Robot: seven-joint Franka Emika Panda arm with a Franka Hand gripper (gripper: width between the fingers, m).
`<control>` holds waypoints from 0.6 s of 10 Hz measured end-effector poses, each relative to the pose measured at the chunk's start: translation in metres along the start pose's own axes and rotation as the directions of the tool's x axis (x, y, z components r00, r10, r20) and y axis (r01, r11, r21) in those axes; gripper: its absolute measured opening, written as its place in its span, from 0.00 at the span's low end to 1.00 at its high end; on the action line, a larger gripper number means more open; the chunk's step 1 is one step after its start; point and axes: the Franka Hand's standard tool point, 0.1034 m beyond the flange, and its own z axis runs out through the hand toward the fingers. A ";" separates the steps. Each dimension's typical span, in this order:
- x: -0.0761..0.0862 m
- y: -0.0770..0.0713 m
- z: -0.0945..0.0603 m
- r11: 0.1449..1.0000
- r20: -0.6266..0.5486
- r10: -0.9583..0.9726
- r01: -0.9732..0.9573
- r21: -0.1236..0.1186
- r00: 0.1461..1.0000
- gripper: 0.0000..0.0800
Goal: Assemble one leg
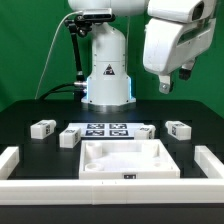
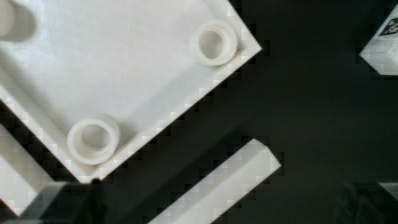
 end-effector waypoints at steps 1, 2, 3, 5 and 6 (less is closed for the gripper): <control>0.000 0.000 0.000 1.000 0.000 -0.001 0.001 0.000 1.000 0.81; 0.000 0.000 0.000 1.000 0.000 -0.001 0.001 0.000 1.000 0.81; 0.000 0.000 0.000 1.000 0.000 0.000 0.000 0.001 1.000 0.81; 0.000 0.000 0.001 1.000 0.001 0.000 0.000 0.001 1.000 0.81; -0.001 0.000 0.003 1.000 -0.001 -0.004 0.004 0.001 1.000 0.81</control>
Offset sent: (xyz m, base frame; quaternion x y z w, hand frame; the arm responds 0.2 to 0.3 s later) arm 0.0000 0.0000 0.0000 0.0000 0.0000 0.0000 1.0000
